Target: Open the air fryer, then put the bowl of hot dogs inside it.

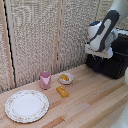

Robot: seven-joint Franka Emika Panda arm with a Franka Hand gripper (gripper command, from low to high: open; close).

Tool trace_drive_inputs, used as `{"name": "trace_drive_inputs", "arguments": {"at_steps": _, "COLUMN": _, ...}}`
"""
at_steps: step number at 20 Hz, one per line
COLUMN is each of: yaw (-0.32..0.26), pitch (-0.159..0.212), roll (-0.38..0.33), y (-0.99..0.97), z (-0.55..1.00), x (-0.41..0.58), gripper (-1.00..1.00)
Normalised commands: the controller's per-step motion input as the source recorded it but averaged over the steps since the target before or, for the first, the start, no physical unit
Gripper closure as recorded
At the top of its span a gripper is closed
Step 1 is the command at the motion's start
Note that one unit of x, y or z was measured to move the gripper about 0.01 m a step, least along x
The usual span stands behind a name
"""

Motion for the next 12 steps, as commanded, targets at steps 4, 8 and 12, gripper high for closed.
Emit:
{"name": "trace_drive_inputs", "arguments": {"at_steps": 4, "yaw": -0.107, "pitch": 0.007, "roll": 0.138, "y": 0.69, "z": -0.07, "x": -0.103, "gripper": 1.00}}
{"name": "trace_drive_inputs", "arguments": {"at_steps": 8, "yaw": 0.000, "pitch": -0.010, "roll": 0.054, "y": 0.86, "z": -0.32, "x": -0.576, "gripper": 1.00}}
{"name": "trace_drive_inputs", "arguments": {"at_steps": 12, "yaw": -0.001, "pitch": 0.017, "roll": 0.134, "y": 0.86, "z": 0.06, "x": -0.166, "gripper": 1.00}}
